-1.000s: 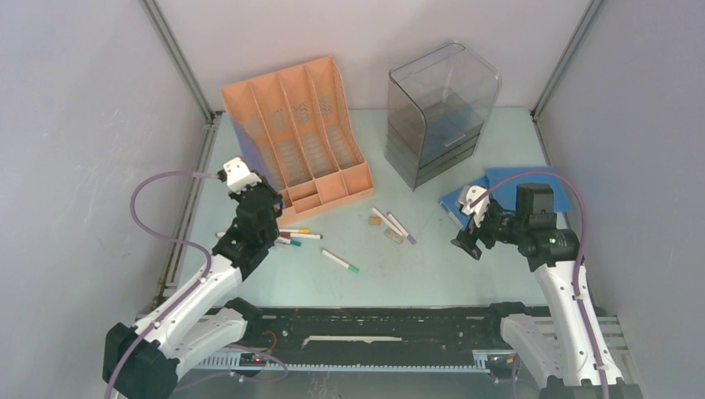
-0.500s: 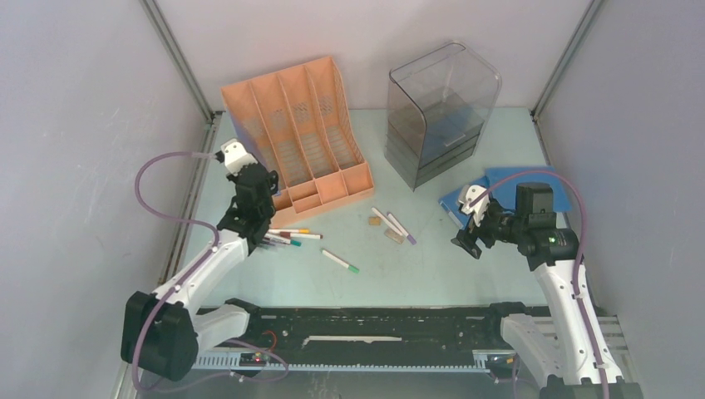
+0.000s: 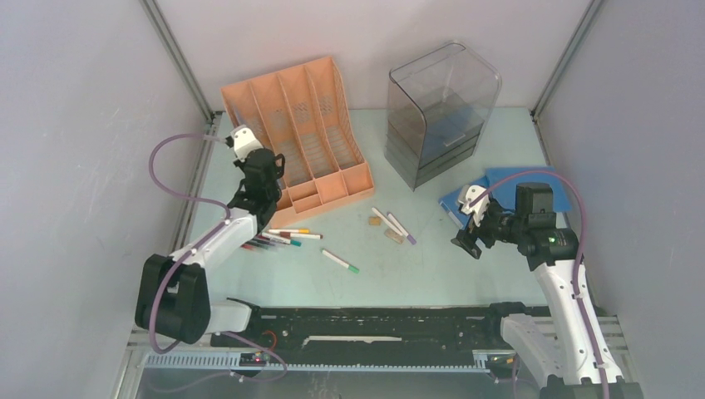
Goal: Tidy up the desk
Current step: Place the folder in the storage box.
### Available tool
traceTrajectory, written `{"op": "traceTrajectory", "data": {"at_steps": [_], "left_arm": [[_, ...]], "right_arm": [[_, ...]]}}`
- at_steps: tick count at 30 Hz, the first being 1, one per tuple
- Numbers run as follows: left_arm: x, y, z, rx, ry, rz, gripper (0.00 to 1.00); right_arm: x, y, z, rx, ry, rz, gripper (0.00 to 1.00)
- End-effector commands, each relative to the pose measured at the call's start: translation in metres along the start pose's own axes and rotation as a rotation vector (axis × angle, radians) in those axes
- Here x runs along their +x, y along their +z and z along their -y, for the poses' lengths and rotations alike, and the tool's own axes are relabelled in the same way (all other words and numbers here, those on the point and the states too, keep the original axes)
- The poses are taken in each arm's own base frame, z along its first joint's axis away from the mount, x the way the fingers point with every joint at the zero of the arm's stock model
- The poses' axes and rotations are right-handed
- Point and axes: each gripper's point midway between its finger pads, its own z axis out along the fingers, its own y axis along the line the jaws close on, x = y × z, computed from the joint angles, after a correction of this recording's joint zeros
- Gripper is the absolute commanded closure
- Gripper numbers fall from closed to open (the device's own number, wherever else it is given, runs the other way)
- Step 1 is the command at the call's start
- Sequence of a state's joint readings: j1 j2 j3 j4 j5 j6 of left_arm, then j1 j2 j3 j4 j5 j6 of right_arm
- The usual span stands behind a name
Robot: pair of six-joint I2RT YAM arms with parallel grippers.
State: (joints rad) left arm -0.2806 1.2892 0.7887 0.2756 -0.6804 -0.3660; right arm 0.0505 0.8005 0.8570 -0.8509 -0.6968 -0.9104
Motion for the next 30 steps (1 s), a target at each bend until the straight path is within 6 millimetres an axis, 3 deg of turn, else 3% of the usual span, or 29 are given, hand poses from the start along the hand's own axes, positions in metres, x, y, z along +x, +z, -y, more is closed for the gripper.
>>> {"op": "traceTrajectory", "data": {"at_steps": [1,12,14,18,22,26,30], "left_arm": [[-0.024,0.012,0.005,-0.007,-0.031,0.063,1.00],[0.000,0.030,-0.004,-0.022,-0.051,-0.004,1.00],[0.003,0.031,-0.004,-0.023,-0.051,-0.013,0.96],[0.007,0.031,-0.005,-0.025,-0.052,-0.028,0.66],[0.000,0.024,-0.003,-0.004,-0.073,-0.028,0.46],[-0.019,0.007,0.005,0.074,-0.114,-0.008,0.31],[-0.031,-0.021,0.024,0.262,-0.151,0.008,0.20]], "right_arm": [[-0.003,0.002,-0.002,-0.013,-0.010,0.016,0.12],[-0.001,0.004,-0.003,-0.024,-0.005,0.011,0.12],[-0.001,0.004,-0.003,-0.024,-0.005,0.010,0.12],[-0.001,0.004,-0.002,-0.023,-0.007,0.010,0.12],[0.000,0.004,-0.002,-0.021,-0.005,0.004,0.12],[0.001,0.004,-0.001,-0.016,-0.006,0.001,0.12],[0.002,0.003,0.000,-0.011,-0.005,-0.001,0.12]]}}
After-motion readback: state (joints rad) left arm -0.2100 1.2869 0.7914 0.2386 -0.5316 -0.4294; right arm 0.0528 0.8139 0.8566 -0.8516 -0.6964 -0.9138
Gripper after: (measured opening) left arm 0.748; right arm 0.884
